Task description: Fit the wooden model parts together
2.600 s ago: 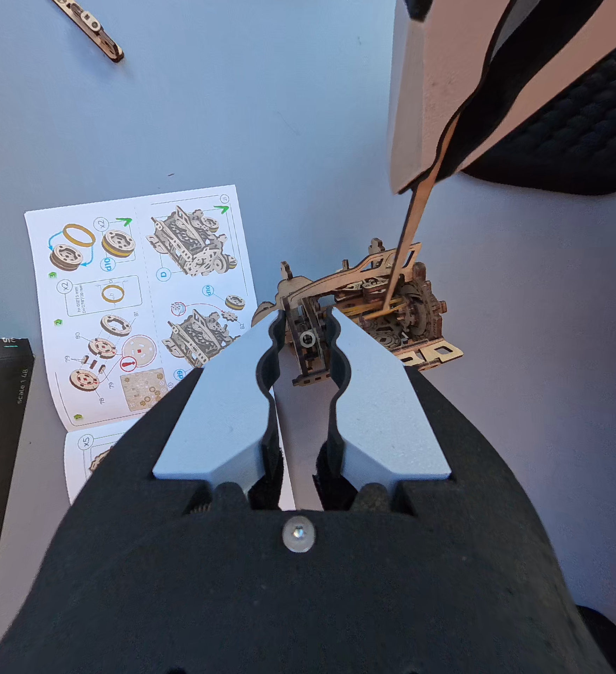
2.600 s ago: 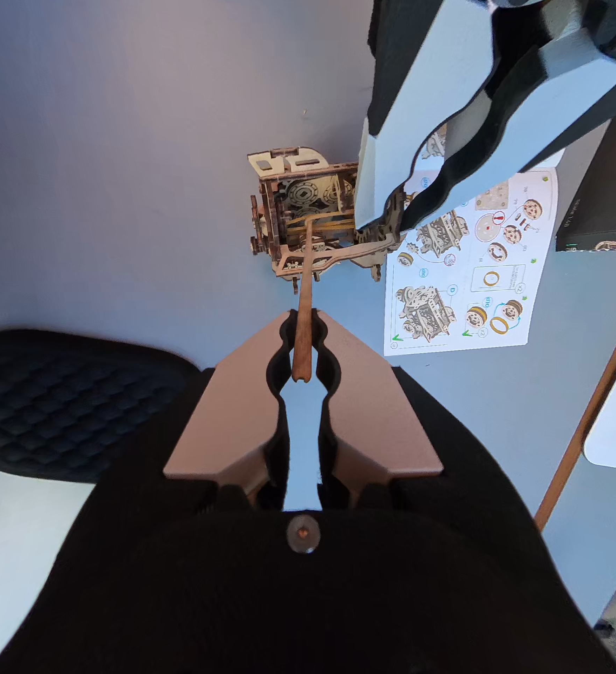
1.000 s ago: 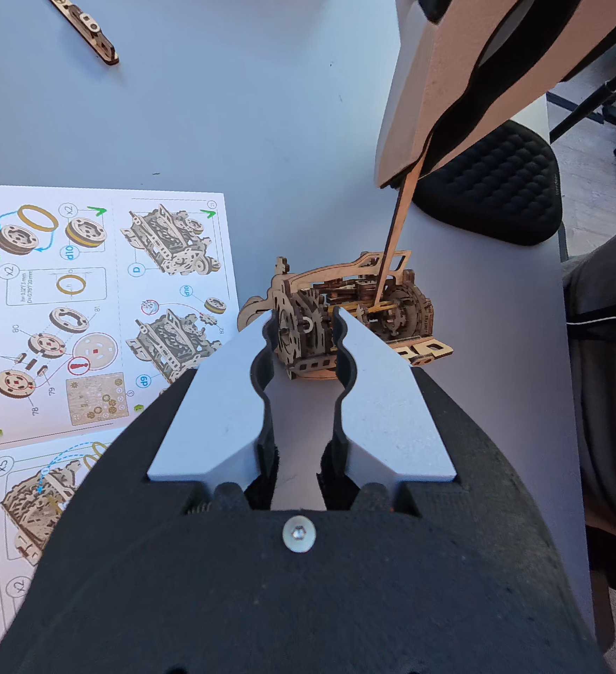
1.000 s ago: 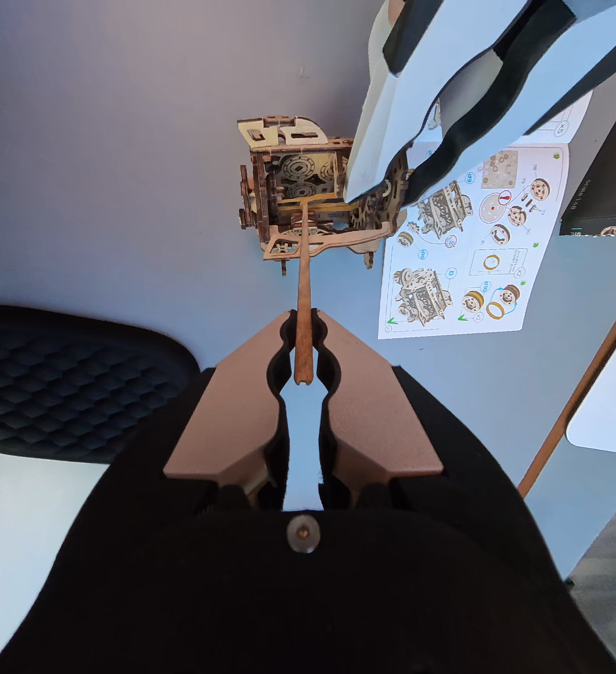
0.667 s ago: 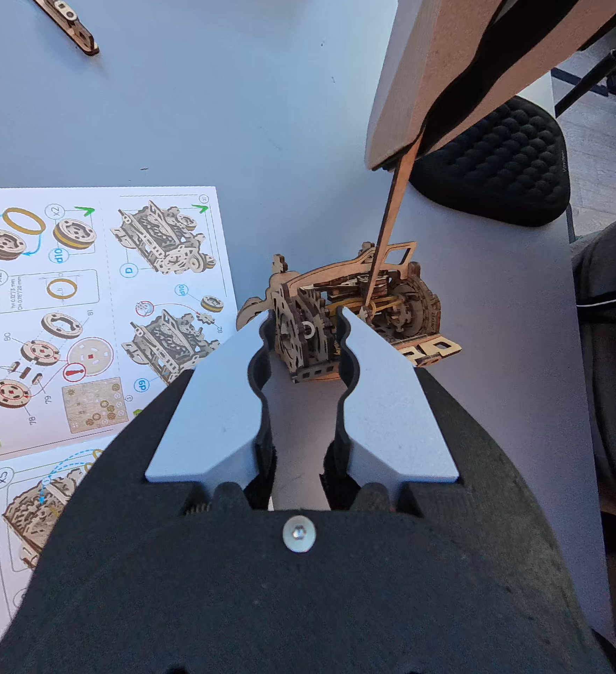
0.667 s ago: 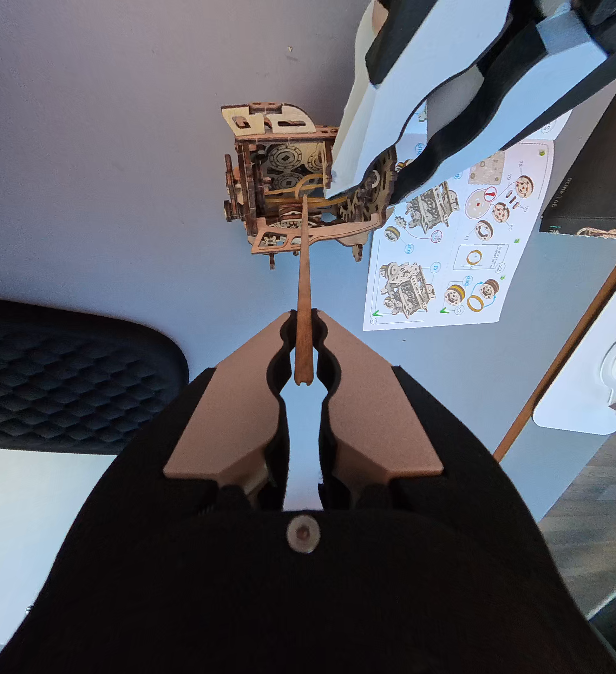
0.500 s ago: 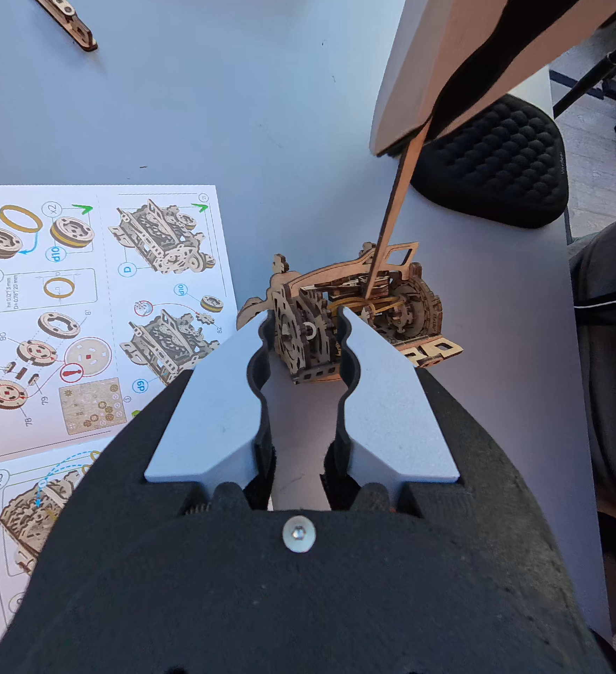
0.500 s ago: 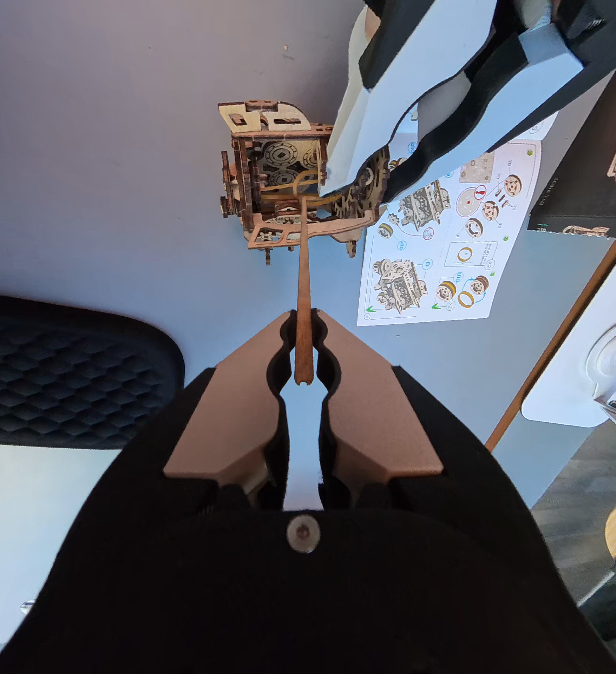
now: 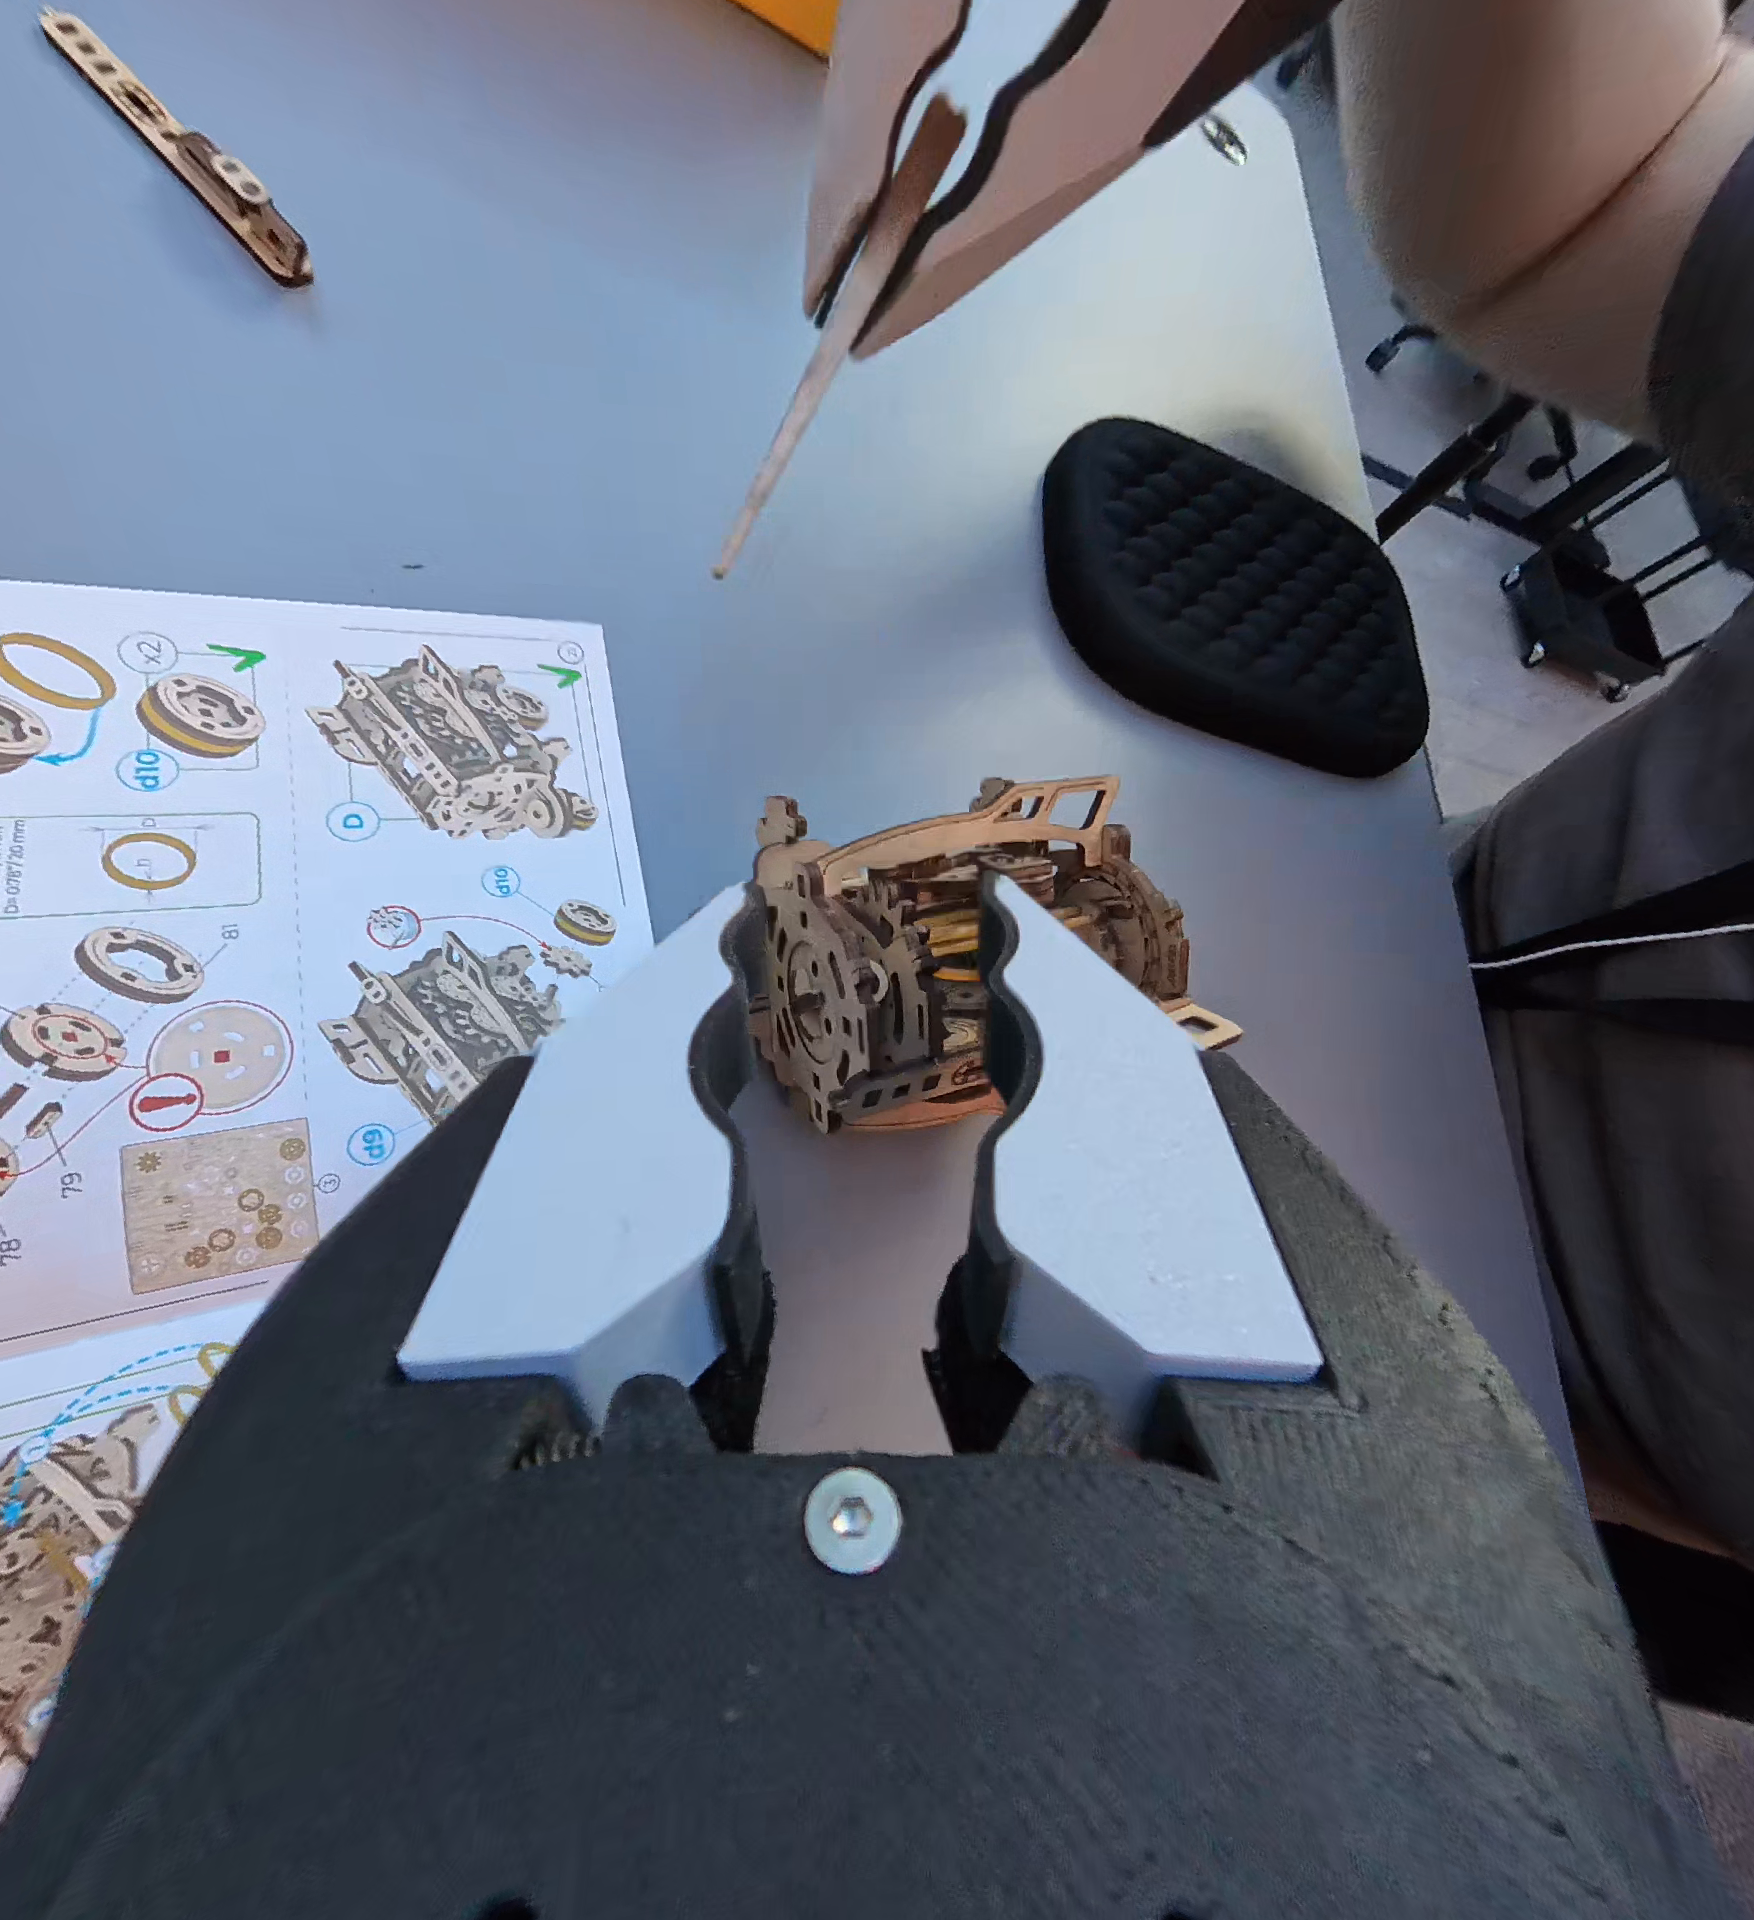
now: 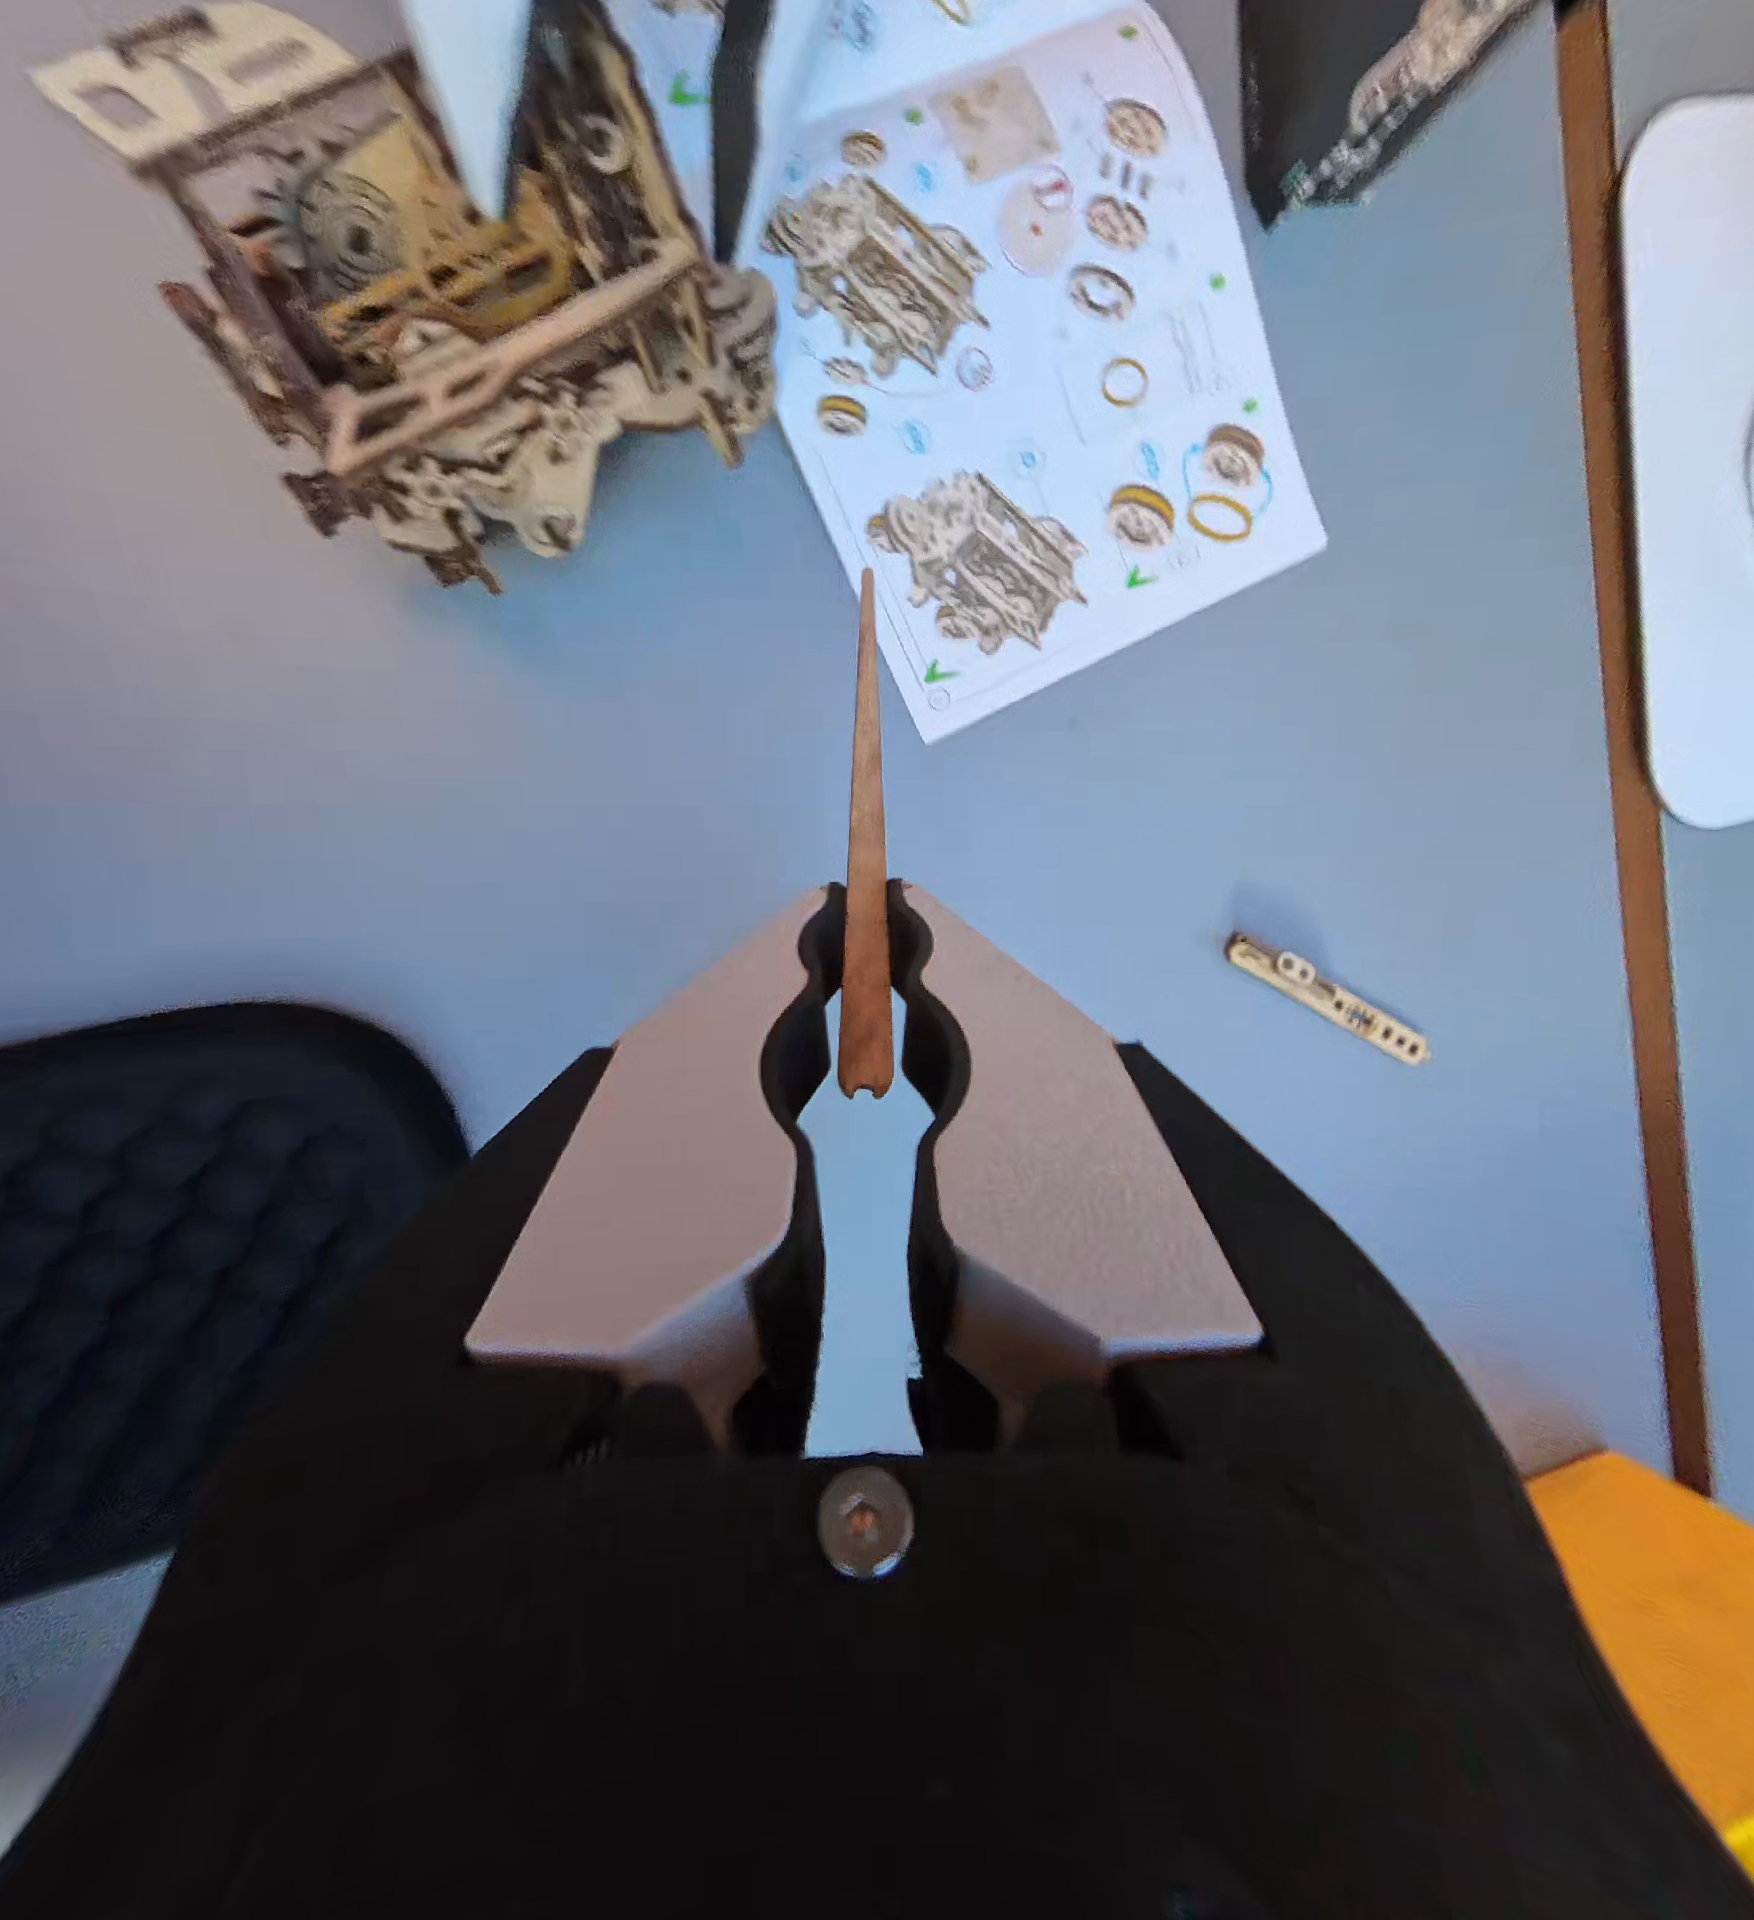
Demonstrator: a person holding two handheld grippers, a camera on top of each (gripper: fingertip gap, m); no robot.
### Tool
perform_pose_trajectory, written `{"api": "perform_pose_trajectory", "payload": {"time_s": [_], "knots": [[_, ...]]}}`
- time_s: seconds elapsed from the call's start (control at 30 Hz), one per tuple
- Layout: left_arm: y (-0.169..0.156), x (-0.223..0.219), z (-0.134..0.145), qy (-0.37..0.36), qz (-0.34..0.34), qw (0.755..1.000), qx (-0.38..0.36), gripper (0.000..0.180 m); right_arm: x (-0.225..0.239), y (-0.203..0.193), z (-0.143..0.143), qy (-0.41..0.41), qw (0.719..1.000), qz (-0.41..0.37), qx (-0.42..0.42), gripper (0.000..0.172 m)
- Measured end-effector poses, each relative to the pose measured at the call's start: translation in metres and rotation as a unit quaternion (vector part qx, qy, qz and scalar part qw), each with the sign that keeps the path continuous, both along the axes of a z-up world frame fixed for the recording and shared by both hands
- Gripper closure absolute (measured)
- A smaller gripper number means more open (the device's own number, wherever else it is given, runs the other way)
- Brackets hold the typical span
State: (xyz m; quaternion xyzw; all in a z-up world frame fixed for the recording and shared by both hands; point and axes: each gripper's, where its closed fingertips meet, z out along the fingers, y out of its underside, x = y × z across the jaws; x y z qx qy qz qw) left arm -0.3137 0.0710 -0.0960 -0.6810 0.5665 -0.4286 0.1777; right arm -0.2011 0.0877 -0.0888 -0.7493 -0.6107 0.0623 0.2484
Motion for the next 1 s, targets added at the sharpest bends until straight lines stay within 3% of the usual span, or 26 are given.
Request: {"api": "perform_pose_trajectory", "payload": {"time_s": [0.03,0.17,0.27,0.37,0.5,0.57,0.67,0.73,0.83,1.0], "knots": [[0.004,0.001,0.005,-0.010,0.013,1.000,-0.004,0.139,0.010,0.007,-0.009,0.011,1.000,-0.027,0.011,0.167],[0.012,-0.005,0.026,-0.051,0.075,0.995,-0.031,0.121,0.046,0.026,-0.042,0.049,0.991,-0.120,0.045,0.167],[0.002,-0.021,0.014,-0.016,0.119,0.993,-0.014,0.103,0.056,0.022,-0.068,0.064,0.988,-0.139,0.028,0.164],[-0.015,-0.039,0.000,0.008,0.179,0.984,0.018,0.087,0.046,0.018,-0.060,0.114,0.984,-0.134,0.030,0.149],[-0.036,-0.037,-0.002,-0.026,0.252,0.967,0.023,0.079,-0.013,0.009,-0.017,0.229,0.973,-0.013,0.014,0.138],[-0.036,-0.029,-0.006,-0.024,0.282,0.958,0.051,0.075,-0.055,0.004,0.012,0.303,0.950,0.067,-0.018,0.138],[-0.029,-0.022,-0.011,-0.015,0.318,0.943,0.097,0.075,-0.109,0.017,0.034,0.367,0.918,0.116,-0.091,0.138],[-0.029,-0.019,-0.015,-0.010,0.321,0.942,0.099,0.077,-0.138,0.015,0.026,0.368,0.901,0.141,-0.183,0.140],[-0.030,-0.022,-0.021,0.007,0.317,0.943,0.102,0.077,-0.158,0.014,-0.003,0.327,0.896,0.138,-0.268,0.148],[-0.028,-0.038,-0.022,0.024,0.305,0.946,0.107,0.076,-0.152,0.010,-0.011,0.325,0.905,0.136,-0.237,0.163]]}}
